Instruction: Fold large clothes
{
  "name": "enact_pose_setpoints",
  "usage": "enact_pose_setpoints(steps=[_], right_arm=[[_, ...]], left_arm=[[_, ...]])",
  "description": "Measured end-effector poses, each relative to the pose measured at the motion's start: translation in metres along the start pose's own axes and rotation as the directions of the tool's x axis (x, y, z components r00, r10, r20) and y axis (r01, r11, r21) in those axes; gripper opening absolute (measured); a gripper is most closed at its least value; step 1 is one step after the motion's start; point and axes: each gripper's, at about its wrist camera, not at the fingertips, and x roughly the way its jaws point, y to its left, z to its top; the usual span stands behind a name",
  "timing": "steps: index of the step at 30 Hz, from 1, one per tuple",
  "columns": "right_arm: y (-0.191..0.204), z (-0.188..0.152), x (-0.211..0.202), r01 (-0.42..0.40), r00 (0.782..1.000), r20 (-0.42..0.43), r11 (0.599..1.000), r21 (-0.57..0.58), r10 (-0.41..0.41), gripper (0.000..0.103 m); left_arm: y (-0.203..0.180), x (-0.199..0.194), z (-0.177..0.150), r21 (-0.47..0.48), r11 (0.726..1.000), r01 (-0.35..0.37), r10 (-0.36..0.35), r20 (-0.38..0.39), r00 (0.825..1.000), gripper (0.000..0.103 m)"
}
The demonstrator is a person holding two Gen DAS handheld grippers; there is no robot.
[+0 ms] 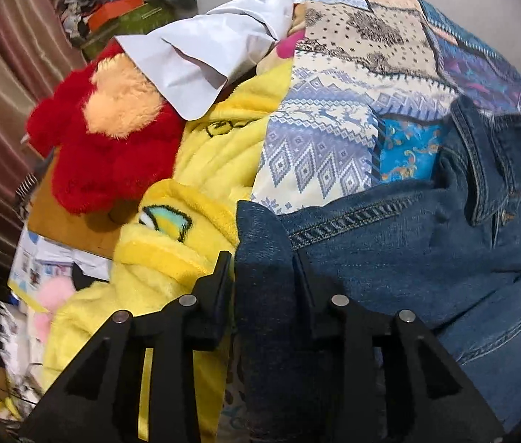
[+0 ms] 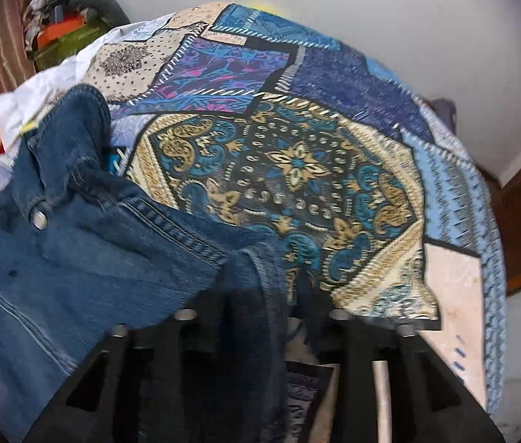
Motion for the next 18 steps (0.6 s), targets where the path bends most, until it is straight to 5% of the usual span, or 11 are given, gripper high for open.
enact_pose_setpoints(steps=[8, 18], right_arm=[[-0.029, -0.004, -0.030, -0.091, 0.996, -0.008, 0.990, 0.111, 0.092, 0.064], [-0.024, -0.017, -0.143, -0.186, 0.977, 0.124, 0.978, 0.098, 0.173, 0.065]], left_arm=[[-0.002, -0.028, 0.001, 0.034, 0.999, -0.011, 0.011, -0.001, 1.000, 0.047], [-0.004, -0.136, -0.012, 0.062, 0.996, 0.069, -0.078, 0.146, 0.986, 0.053]])
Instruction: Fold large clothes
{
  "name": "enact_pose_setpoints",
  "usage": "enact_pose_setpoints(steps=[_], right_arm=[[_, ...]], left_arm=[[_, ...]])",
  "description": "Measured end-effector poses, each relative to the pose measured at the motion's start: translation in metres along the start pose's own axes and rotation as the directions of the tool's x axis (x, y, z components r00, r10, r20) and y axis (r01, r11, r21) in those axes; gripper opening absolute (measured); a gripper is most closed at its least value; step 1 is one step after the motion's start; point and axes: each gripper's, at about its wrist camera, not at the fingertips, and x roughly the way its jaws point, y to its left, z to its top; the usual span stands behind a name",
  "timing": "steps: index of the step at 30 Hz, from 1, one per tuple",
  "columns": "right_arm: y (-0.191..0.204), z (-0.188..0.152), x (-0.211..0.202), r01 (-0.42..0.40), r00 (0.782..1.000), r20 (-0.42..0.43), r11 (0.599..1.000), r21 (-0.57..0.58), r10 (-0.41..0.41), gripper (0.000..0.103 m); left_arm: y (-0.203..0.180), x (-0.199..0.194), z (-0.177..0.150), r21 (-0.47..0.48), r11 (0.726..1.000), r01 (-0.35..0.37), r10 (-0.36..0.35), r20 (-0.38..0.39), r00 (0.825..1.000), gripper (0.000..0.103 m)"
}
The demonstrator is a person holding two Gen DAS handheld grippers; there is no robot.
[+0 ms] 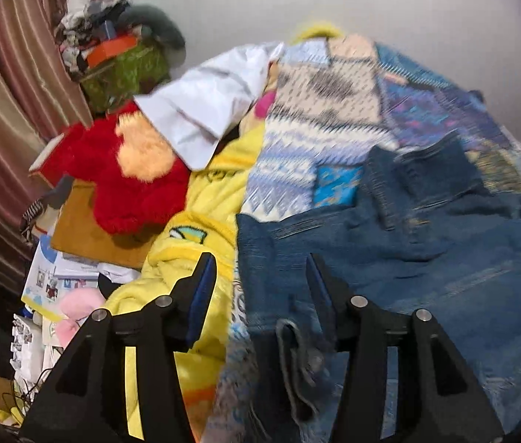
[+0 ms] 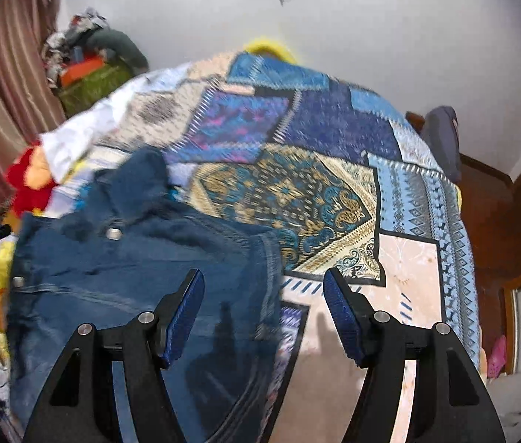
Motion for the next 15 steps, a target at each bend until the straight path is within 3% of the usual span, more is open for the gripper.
enact_pose_setpoints(steps=[4, 6, 11, 15], right_arm=[[0.015, -0.007, -0.049, -0.045, 0.998, 0.050, 0.999, -0.002, 0.045, 0.069], [0.021, -0.013, -0.070, -0.064, 0.995, 0.074, 0.998, 0.000, 0.063, 0.084], [0.038, -0.037, -0.118, -0.107, 0.986, 0.127, 0.994, -0.011, 0.107, 0.096], [0.047, -0.062, -0.140, -0.130, 0.983, 0.132, 0.991, -0.016, 0.131, 0.099]], left_arm=[[-0.010, -0.052, -0.007, 0.030, 0.999, 0.036, -0.038, 0.078, 0.996, 0.060], [-0.014, -0.077, -0.014, 0.041, 0.997, 0.058, -0.062, 0.107, 0.992, 0.066], [-0.018, -0.126, -0.038, 0.057, 0.995, 0.087, -0.095, 0.163, 0.982, 0.080], [-0.018, -0.149, -0.063, 0.058, 0.992, 0.111, -0.119, 0.170, 0.978, 0.089]])
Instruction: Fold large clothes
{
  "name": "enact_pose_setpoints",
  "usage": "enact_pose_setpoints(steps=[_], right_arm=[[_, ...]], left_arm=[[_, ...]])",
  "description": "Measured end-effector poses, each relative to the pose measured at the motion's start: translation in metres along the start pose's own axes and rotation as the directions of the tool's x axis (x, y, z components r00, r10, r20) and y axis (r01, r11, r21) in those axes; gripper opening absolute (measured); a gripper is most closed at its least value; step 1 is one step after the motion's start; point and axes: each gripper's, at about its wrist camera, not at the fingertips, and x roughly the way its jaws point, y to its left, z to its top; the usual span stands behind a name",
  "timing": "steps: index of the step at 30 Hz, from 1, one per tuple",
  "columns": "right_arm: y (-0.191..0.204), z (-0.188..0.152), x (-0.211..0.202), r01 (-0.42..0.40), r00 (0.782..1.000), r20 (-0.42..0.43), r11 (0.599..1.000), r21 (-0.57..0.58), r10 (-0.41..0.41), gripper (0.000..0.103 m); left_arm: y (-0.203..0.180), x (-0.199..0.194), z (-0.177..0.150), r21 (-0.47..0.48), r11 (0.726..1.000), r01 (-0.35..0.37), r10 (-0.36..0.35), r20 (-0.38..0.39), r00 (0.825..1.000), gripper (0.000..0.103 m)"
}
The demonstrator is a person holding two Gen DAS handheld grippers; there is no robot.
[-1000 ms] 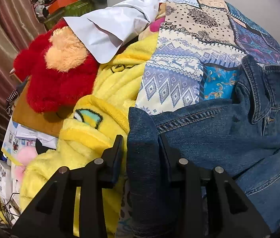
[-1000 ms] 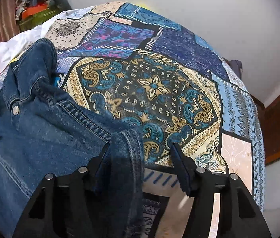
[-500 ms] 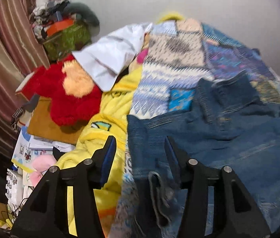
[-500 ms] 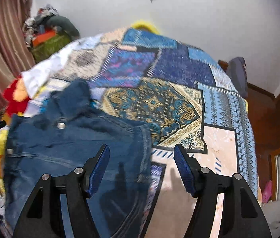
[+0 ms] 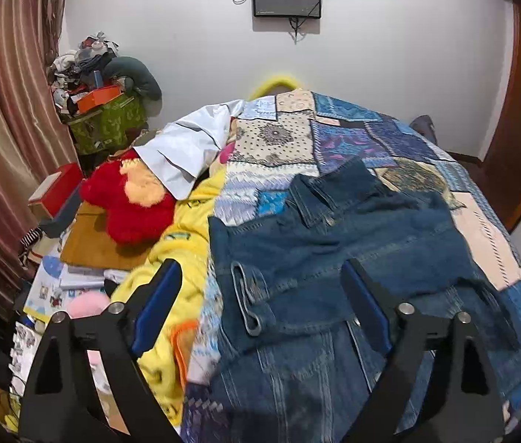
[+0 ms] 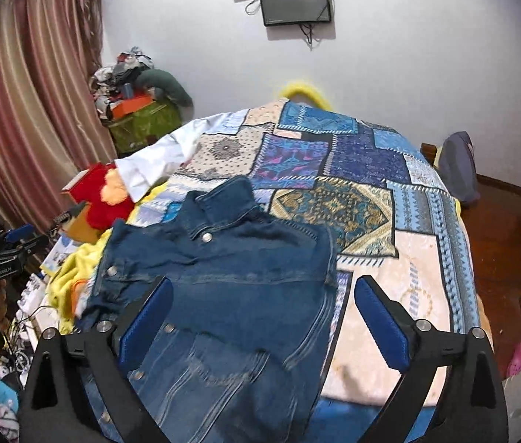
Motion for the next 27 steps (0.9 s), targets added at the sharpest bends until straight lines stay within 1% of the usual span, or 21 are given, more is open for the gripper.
enact_pose_setpoints(steps=[3, 8, 10, 13, 14, 16, 20, 22, 23, 24, 26, 27], right_arm=[[0.004, -0.020, -0.010, -0.013, 1.000, -0.014, 1.000, 0.000, 0.013, 0.099], [0.002, -0.055, -0.016, -0.008, 0.999, -0.054, 1.000, 0.024, 0.009, 0.099], [-0.001, -0.070, -0.015, -0.014, 0.996, -0.086, 0.999, 0.041, 0.017, 0.099], [-0.006, -0.094, -0.009, -0.029, 0.987, -0.153, 0.998, 0.061, 0.038, 0.099], [-0.007, -0.104, -0.006, -0.037, 0.982, -0.184, 0.997, 0.064, 0.048, 0.099], [-0.009, -0.119, -0.001, -0.044, 0.974, -0.221, 0.996, 0.076, 0.060, 0.099], [-0.015, -0.145, 0.004, -0.043, 0.962, -0.263, 0.991, 0.126, 0.075, 0.098], [-0.018, -0.157, 0.006, -0.053, 0.957, -0.272, 0.985, 0.163, 0.097, 0.097], [-0.019, -0.161, 0.007, -0.058, 0.956, -0.275, 0.982, 0.180, 0.107, 0.094], [-0.022, -0.167, 0.009, -0.062, 0.951, -0.284, 0.976, 0.210, 0.122, 0.090], [-0.026, -0.174, 0.012, -0.063, 0.944, -0.298, 0.966, 0.252, 0.140, 0.082], [-0.028, -0.177, 0.012, -0.062, 0.947, -0.290, 0.962, 0.267, 0.141, 0.081]], left_arm=[[-0.002, -0.012, -0.020, 0.006, 1.000, 0.007, -0.007, -0.011, 1.000, 0.091], [0.002, -0.016, -0.060, -0.001, 1.000, 0.013, -0.013, -0.072, 0.997, 0.092], [0.007, -0.013, -0.077, -0.029, 0.999, 0.017, -0.020, -0.107, 0.994, 0.092], [0.019, 0.002, -0.105, -0.084, 0.996, 0.016, -0.031, -0.187, 0.982, 0.092], [0.026, 0.011, -0.118, -0.115, 0.993, 0.013, -0.039, -0.230, 0.972, 0.092], [0.037, 0.022, -0.137, -0.170, 0.985, 0.010, -0.059, -0.288, 0.956, 0.092], [0.058, 0.039, -0.170, -0.279, 0.960, -0.017, -0.087, -0.355, 0.931, 0.092], [0.065, 0.046, -0.187, -0.328, 0.944, -0.012, -0.122, -0.384, 0.915, 0.092], [0.068, 0.051, -0.196, -0.360, 0.933, 0.006, -0.159, -0.397, 0.904, 0.092], [0.069, 0.054, -0.203, -0.384, 0.923, 0.016, -0.185, -0.407, 0.894, 0.092], [0.071, 0.062, -0.219, -0.427, 0.904, 0.021, -0.226, -0.435, 0.872, 0.092], [0.071, 0.067, -0.226, -0.446, 0.894, 0.029, -0.249, -0.444, 0.860, 0.092]])
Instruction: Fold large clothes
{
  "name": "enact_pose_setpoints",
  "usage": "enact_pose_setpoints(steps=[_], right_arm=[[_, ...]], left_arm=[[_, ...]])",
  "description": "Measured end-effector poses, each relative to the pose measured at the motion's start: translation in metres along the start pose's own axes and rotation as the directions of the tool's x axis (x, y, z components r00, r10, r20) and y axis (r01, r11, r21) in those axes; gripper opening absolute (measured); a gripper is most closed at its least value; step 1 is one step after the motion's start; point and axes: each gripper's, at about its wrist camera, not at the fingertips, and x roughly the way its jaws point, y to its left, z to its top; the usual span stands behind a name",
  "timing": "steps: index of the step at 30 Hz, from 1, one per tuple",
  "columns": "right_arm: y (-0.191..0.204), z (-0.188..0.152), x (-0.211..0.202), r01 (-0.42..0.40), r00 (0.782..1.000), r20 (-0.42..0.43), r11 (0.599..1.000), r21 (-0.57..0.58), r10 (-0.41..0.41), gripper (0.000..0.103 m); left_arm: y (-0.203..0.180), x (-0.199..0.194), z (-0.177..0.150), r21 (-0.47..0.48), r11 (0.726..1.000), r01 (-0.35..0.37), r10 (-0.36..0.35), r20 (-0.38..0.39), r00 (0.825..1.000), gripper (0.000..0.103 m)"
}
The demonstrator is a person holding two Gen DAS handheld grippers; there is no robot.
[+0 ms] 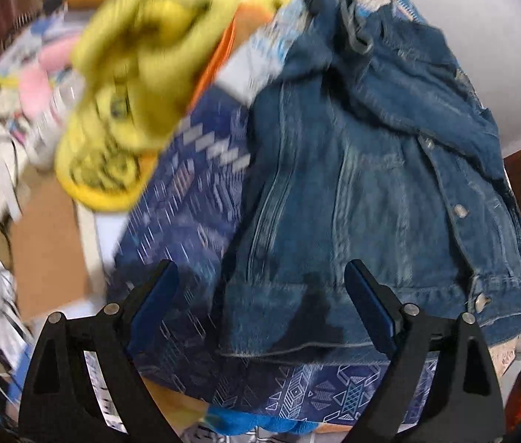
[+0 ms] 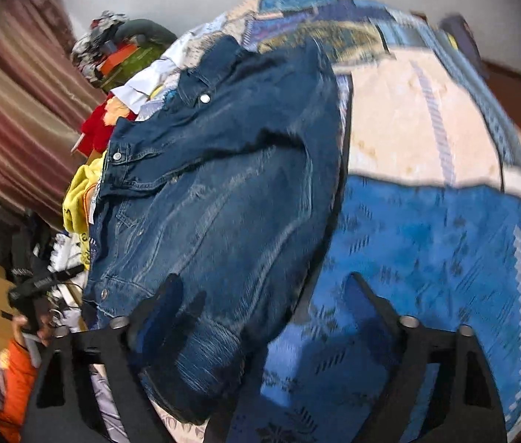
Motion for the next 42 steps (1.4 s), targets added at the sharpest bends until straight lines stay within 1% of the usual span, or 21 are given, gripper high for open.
enact_pose_setpoints(steps=[3, 5, 6, 7, 9, 10, 11, 12, 13, 15, 18, 19, 24, 27, 28, 30, 35, 37, 38, 40, 42], right_arm=[[0.004, -0.003, 0.000, -0.022, 1.000, 0.003, 0.999, -0.030, 0.022, 0.081], [0.009, -0.004, 0.002, -0.033, 0.999, 0.002, 0.998, -0.051, 0.033, 0.080], [0.013, -0.005, 0.005, -0.016, 1.000, 0.002, 0.998, -0.068, 0.016, 0.078], [0.017, -0.005, 0.006, -0.005, 1.000, 0.003, 0.997, -0.083, 0.006, 0.073], [0.025, -0.006, 0.008, -0.008, 1.000, -0.003, 0.994, -0.110, 0.008, 0.061], [0.029, -0.005, 0.009, -0.013, 1.000, -0.005, 0.993, -0.120, 0.012, 0.054], [0.032, -0.005, 0.011, -0.016, 1.000, -0.003, 0.992, -0.124, 0.015, 0.046], [0.033, -0.005, 0.011, -0.016, 1.000, -0.003, 0.992, -0.126, 0.016, 0.042], [0.034, -0.004, 0.012, -0.021, 1.000, -0.001, 0.992, -0.125, 0.021, 0.039], [0.032, 0.002, 0.015, -0.037, 0.999, -0.009, 0.994, -0.100, 0.036, 0.025], [0.029, 0.011, 0.016, -0.087, 0.996, -0.017, 0.994, -0.064, 0.086, 0.022], [0.030, 0.016, 0.015, -0.096, 0.995, -0.011, 0.993, -0.069, 0.096, 0.022], [0.043, 0.039, 0.000, -0.114, 0.991, 0.061, 0.985, -0.128, 0.123, 0.020], [0.046, 0.060, -0.010, -0.107, 0.985, 0.117, 0.985, -0.139, 0.123, 0.020], [0.045, 0.066, -0.013, -0.104, 0.984, 0.131, 0.985, -0.138, 0.122, 0.020], [0.044, 0.083, -0.019, -0.094, 0.979, 0.168, 0.987, -0.132, 0.116, 0.019], [0.031, 0.132, -0.027, -0.096, 0.962, 0.247, 0.992, -0.087, 0.115, 0.018], [0.026, 0.155, -0.023, -0.093, 0.956, 0.273, 0.994, -0.062, 0.106, 0.017], [0.022, 0.164, -0.019, -0.097, 0.955, 0.277, 0.994, -0.047, 0.106, 0.017], [0.014, 0.189, -0.008, -0.111, 0.954, 0.279, 0.994, -0.003, 0.107, 0.017], [0.006, 0.213, 0.009, -0.107, 0.955, 0.281, 0.994, 0.034, 0.093, 0.017]], left_arm=[[0.005, 0.018, -0.008, -0.042, 0.999, 0.031, -0.033, -0.045, 0.998, 0.089], [0.003, 0.026, -0.011, -0.035, 0.999, -0.005, 0.003, -0.037, 0.999, 0.085], [0.000, 0.028, -0.012, -0.021, 1.000, -0.022, 0.022, -0.029, 0.999, 0.083], [-0.007, 0.030, -0.013, 0.007, 0.999, -0.040, 0.040, -0.018, 0.999, 0.078], [-0.020, 0.030, -0.015, 0.048, 0.998, -0.030, 0.031, -0.010, 0.999, 0.051], [-0.028, 0.029, -0.016, 0.068, 0.997, -0.042, 0.043, -0.011, 0.999, 0.050], [-0.035, 0.029, -0.016, 0.092, 0.993, -0.076, 0.077, 0.000, 0.997, 0.043], [-0.042, 0.029, -0.016, 0.122, 0.987, -0.105, 0.105, 0.005, 0.994, 0.032], [-0.047, 0.029, -0.015, 0.136, 0.983, -0.120, 0.121, 0.003, 0.993, 0.030], [-0.056, 0.026, -0.011, 0.157, 0.979, -0.127, 0.130, -0.004, 0.992, 0.024], [-0.073, 0.008, -0.002, 0.193, 0.976, -0.104, 0.101, 0.026, 0.995, 0.020], [-0.080, -0.003, 0.002, 0.203, 0.976, -0.081, 0.074, 0.045, 0.996, 0.020], [-0.100, -0.045, 0.026, 0.224, 0.975, 0.003, -0.031, 0.121, 0.992, 0.019], [-0.115, -0.077, 0.046, 0.237, 0.970, 0.064, -0.110, 0.186, 0.976, 0.019], [-0.121, -0.089, 0.056, 0.243, 0.966, 0.092, -0.146, 0.216, 0.965, 0.018], [-0.127, -0.107, 0.070, 0.259, 0.960, 0.106, -0.177, 0.270, 0.946, 0.018], [-0.135, -0.124, 0.121, 0.261, 0.960, 0.103, -0.195, 0.356, 0.914, 0.017], [-0.133, -0.126, 0.139, 0.251, 0.965, 0.081, -0.178, 0.389, 0.904, 0.017], [-0.133, -0.124, 0.156, 0.232, 0.970, 0.072, -0.164, 0.403, 0.900, 0.017], [-0.127, -0.116, 0.180, 0.196, 0.978, 0.078, -0.153, 0.408, 0.900, 0.017], [-0.119, -0.101, 0.205, 0.138, 0.987, 0.078, -0.128, 0.405, 0.906, 0.017]])
